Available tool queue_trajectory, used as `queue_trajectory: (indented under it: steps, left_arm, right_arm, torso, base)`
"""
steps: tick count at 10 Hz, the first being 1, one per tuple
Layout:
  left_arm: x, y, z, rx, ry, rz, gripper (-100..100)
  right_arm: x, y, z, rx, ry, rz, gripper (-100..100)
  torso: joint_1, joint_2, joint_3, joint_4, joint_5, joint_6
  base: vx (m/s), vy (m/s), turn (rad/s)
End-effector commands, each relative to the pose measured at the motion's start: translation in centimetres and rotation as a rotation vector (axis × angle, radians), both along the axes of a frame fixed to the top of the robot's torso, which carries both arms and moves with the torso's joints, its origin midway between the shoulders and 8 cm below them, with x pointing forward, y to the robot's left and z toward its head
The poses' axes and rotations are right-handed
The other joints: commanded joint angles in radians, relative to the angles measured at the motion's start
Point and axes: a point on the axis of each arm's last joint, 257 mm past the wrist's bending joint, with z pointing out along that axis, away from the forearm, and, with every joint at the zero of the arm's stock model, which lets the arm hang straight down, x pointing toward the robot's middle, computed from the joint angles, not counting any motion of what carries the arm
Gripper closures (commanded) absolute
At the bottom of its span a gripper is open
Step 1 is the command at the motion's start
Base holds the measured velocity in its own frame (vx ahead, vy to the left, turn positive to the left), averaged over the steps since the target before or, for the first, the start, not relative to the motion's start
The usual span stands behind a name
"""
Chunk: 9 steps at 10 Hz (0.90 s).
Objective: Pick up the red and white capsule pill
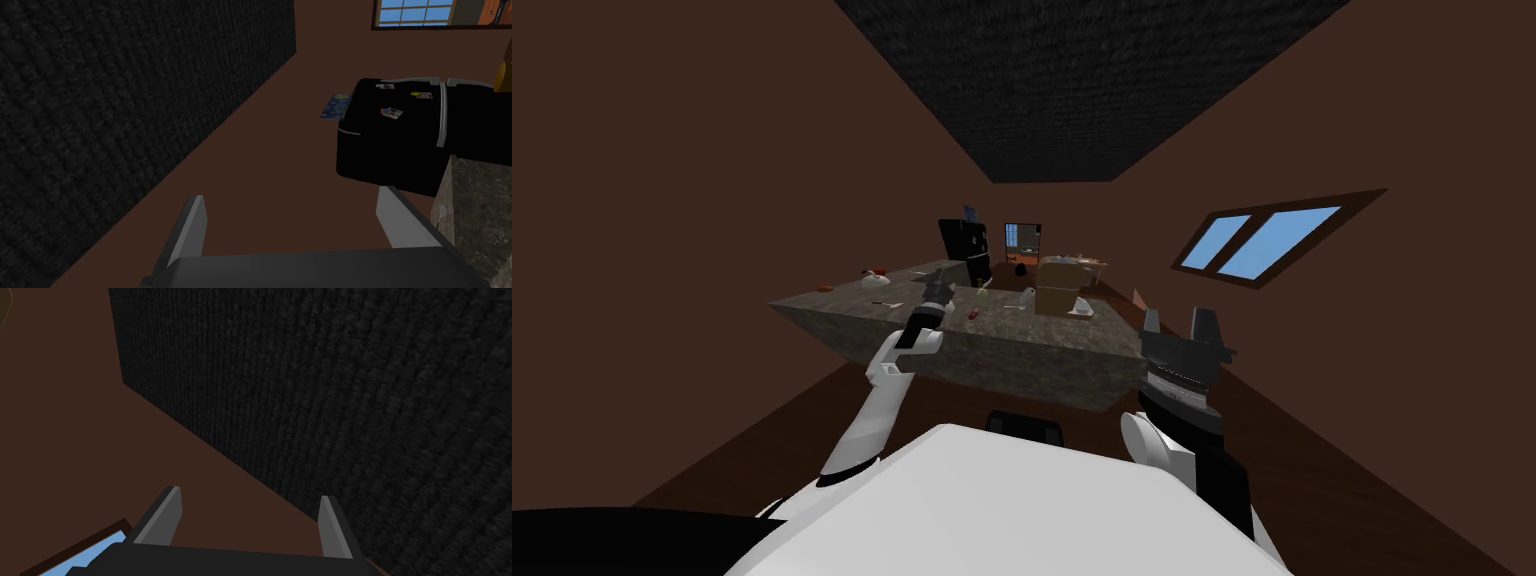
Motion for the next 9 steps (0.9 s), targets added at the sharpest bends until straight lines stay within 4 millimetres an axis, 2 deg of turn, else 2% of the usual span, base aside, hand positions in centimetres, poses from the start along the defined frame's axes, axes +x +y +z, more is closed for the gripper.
queue_trajectory:
  steps: [1, 3, 4, 6, 7, 9]
  left_arm:
    - [1.1, 2.5, 0.0, -0.047, 0.023, 0.032, -100]
    - [1.6, 2.8, -0.3, -0.067, 0.045, 0.037, -100]
    - [2.5, 4.9, -0.3, -0.117, 0.058, 0.063, -100]
    - [2.8, 5.1, -0.5, -0.128, 0.075, 0.070, -100]
    - [3.6, 7.3, -0.7, -0.183, 0.089, 0.097, -100]
    - [3.9, 7.5, -1.0, -0.196, 0.105, 0.104, -100]
  right_arm:
    - [0.0, 0.0, 0.0, 0.000, 0.000, 0.000, 0]
    - [0.0, 0.0, 0.0, 0.000, 0.000, 0.000, 0]
    - [0.0, 0.0, 0.0, 0.000, 0.000, 0.000, 0]
    - [0.0, 0.0, 0.0, 0.000, 0.000, 0.000, 0]
    - [0.0, 0.0, 0.0, 0.000, 0.000, 0.000, 0]
    - [0.0, 0.0, 0.0, 0.000, 0.000, 0.000, 0]
  torso:
    - [0.000, 0.000, 0.000, 0.000, 0.000, 0.000]
    - [0.000, 0.000, 0.000, 0.000, 0.000, 0.000]
    - [0.001, -0.001, 0.000, 0.000, 0.000, 0.000]
    - [0.000, -0.001, 0.000, 0.000, 0.000, 0.000]
    - [0.001, -0.001, -0.001, 0.000, 0.000, 0.000]
    - [0.001, -0.001, -0.001, 0.000, 0.000, 0.000]
  base:
    - [-0.018, -0.047, -0.086]
    - [-0.010, -0.026, -0.014]
    - [-0.010, -0.026, -0.076]
    - [-0.007, -0.022, -0.025]
    - [-0.006, -0.025, -0.079]
    - [-0.002, -0.021, -0.019]
